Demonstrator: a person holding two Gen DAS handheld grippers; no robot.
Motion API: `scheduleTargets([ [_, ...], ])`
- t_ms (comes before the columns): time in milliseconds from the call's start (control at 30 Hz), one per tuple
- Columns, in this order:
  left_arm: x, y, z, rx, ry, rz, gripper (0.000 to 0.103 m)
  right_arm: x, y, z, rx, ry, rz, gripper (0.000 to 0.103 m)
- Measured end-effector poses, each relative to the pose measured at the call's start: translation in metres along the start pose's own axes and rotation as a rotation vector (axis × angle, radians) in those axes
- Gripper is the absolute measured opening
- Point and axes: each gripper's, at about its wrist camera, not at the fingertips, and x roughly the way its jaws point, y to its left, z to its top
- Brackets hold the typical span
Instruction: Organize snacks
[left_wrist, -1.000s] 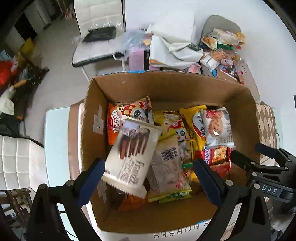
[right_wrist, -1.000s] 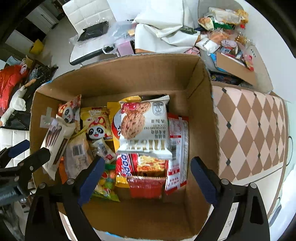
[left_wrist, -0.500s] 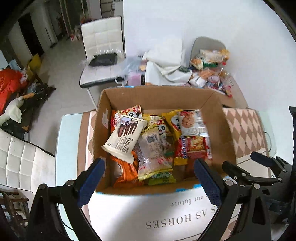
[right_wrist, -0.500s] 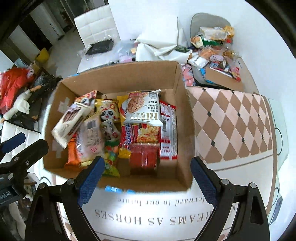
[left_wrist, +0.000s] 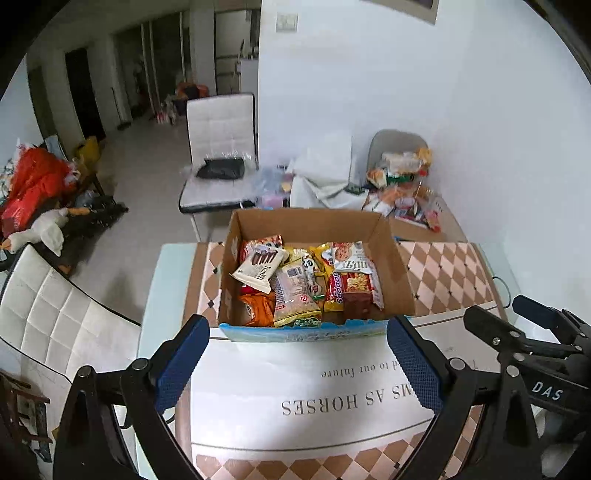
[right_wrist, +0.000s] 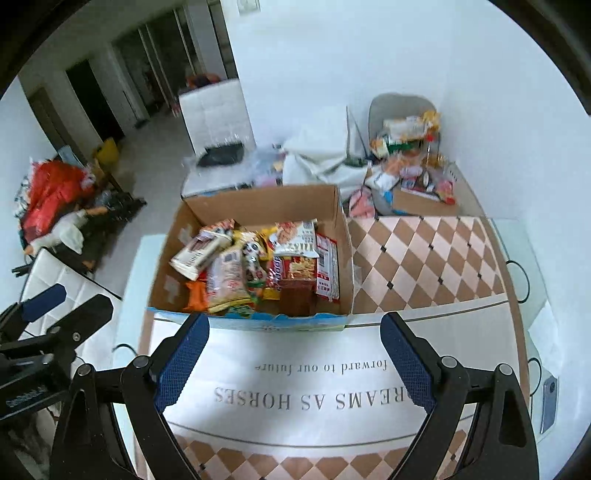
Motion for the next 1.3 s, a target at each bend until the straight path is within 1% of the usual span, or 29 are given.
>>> scheduleTargets([
  [167, -0.042, -0.001, -0.012, 0.002, -0.046, 0.015, 0.098, -0.058, 0.005, -0.019, -0.021, -0.075, -0.002, 0.096],
  [300, -0.071, -0.001, -0.021, 0.000, -0.080, 0.027, 0.098, -0.093, 0.010, -0.034, -0.036, -0.107, 0.013, 0.096],
  [433, -0.090, -0.004, -0.032, 0.008, -0.088, 0.026, 0.098, -0.123, 0.012, -0.049, -0.041, -0.129, 0.027, 0.096],
  [600, -0.107, -0.005, -0.042, -0.005, -0.095, 0.020, 0.098, -0.148, 0.017, -0.062, -0.060, -0.135, 0.040, 0.096],
  [700, -0.116, -0.005, -0.045, -0.009, -0.118, 0.030, 0.098, -0.154, 0.016, -0.065, -0.063, -0.142, 0.034, 0.096],
  [900, -0.117, -0.007, -0.043, -0.010, -0.145, 0.057, 0.098, -0.156, 0.009, -0.063, -0.044, -0.163, 0.015, 0.097],
  [967, -0.111, -0.006, -0.040, -0.014, -0.135, 0.055, 0.098, -0.151, 0.009, -0.058, -0.044, -0.169, 0.008, 0.101],
  [1033, -0.101, -0.006, -0.037, -0.012, -0.119, 0.063, 0.103, -0.146, 0.010, -0.055, -0.042, -0.181, -0.013, 0.101],
  [1133, -0.090, -0.006, -0.036, -0.017, -0.127, 0.090, 0.103, -0.136, 0.009, -0.048, -0.029, -0.183, -0.024, 0.102],
  [1300, -0.078, -0.004, -0.032, -0.028, -0.125, 0.099, 0.103, -0.118, 0.005, -0.036, -0.012, -0.184, -0.047, 0.102],
])
